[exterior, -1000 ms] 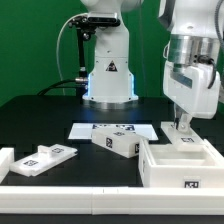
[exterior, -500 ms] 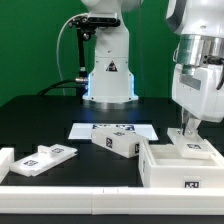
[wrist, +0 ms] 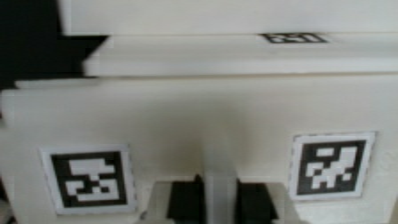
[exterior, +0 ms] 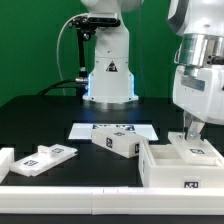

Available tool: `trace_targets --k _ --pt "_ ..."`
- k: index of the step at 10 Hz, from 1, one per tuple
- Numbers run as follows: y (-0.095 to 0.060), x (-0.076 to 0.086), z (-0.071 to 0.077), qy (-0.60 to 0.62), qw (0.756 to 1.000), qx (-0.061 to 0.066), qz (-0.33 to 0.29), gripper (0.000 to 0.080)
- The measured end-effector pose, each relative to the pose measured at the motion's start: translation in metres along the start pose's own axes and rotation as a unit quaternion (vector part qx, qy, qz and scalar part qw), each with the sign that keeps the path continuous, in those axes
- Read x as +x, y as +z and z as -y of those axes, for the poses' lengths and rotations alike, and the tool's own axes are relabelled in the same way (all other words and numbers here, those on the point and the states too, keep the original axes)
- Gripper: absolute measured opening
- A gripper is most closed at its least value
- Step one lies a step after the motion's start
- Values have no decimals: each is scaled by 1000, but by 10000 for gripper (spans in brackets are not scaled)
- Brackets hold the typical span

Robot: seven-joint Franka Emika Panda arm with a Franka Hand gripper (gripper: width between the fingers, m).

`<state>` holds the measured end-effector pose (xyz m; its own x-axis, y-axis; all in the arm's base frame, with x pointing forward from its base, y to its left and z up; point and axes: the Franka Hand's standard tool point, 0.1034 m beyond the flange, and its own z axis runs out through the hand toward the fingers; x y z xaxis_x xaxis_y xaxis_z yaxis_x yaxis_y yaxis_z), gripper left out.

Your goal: Assemble cabinet

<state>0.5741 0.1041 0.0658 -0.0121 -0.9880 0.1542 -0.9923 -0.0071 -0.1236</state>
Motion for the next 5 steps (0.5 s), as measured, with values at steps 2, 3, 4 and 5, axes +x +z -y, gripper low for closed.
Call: trace_targets --k 2,3,4,5 --pt "3 -1 19 3 1000 11 -7 64" --pt "5 -1 19 8 1000 3 -10 64" --pt "5 -1 19 8 1000 0 -10 64" --pt "5 -1 19 9 1000 0 -10 64"
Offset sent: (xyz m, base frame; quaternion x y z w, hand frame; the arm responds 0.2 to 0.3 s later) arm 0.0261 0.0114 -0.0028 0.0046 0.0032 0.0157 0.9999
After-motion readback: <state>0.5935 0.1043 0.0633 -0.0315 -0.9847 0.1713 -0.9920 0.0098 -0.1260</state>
